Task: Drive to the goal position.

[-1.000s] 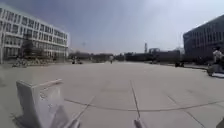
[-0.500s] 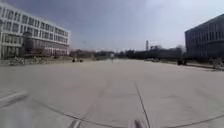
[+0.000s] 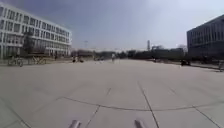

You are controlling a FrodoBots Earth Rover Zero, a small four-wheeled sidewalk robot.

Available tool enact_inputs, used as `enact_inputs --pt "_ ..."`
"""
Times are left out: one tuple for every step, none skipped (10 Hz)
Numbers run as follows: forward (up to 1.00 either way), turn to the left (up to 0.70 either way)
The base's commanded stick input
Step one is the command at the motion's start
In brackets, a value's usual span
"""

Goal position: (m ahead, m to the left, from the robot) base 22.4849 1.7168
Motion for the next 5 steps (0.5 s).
enact_inputs --pt "0.85 0.01" --pt "0.85 0.01" --pt "0.85 0.01" --pt "0.85 0.01" --pt "0.85 0.01"
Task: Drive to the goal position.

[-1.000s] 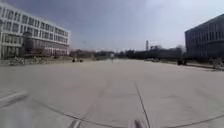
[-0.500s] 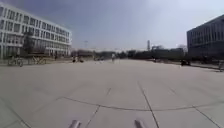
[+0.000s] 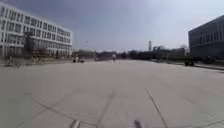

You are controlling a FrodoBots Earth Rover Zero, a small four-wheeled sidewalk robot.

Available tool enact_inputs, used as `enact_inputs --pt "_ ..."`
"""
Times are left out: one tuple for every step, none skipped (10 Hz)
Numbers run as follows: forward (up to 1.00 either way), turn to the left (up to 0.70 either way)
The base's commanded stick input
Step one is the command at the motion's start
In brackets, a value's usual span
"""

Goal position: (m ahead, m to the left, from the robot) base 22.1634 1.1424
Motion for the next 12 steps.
enact_inputs --pt "0.85 0.01" --pt "0.85 0.01" --pt "0.85 0.01" --pt "0.85 0.01" --pt "0.85 0.01" --pt "0.85 0.01" --pt "0.85 0.02" --pt "0.85 0.15" --pt "0.85 0.08" --pt "0.85 0.02" --pt "0.85 0.01" --pt "0.85 0.01"
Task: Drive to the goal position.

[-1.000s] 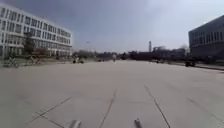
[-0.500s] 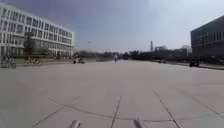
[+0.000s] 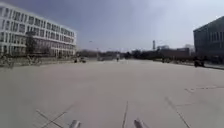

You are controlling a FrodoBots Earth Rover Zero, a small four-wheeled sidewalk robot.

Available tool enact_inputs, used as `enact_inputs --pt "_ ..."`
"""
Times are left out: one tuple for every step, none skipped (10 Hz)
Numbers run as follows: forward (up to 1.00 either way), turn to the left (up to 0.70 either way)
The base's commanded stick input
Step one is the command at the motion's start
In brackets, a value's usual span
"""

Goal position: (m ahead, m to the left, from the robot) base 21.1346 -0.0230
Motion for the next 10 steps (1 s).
enact_inputs --pt "0.85 0.01" --pt "0.85 0.01" --pt "0.85 0.01" --pt "0.85 0.01" --pt "0.85 0.01" --pt "0.85 0.01" --pt "0.85 0.01" --pt "0.85 0.01" --pt "0.85 0.01" --pt "0.85 0.01"
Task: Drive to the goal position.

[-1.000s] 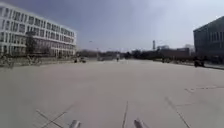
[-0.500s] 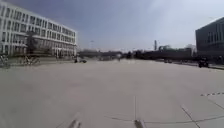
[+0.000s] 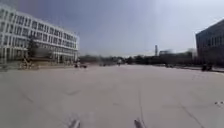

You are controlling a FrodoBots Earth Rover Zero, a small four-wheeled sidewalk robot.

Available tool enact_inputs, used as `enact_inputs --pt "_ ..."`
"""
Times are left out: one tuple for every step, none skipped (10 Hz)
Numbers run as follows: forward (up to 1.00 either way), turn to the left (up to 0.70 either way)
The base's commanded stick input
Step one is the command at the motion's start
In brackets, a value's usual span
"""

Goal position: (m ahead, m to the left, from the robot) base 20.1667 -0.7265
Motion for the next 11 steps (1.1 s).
enact_inputs --pt "0.85 0.01" --pt "0.85 0.01" --pt "0.85 0.01" --pt "0.85 0.01" --pt "0.85 0.01" --pt "0.85 0.01" --pt "0.85 0.01" --pt "0.85 0.01" --pt "0.85 0.01" --pt "0.85 0.01" --pt "0.85 0.01"
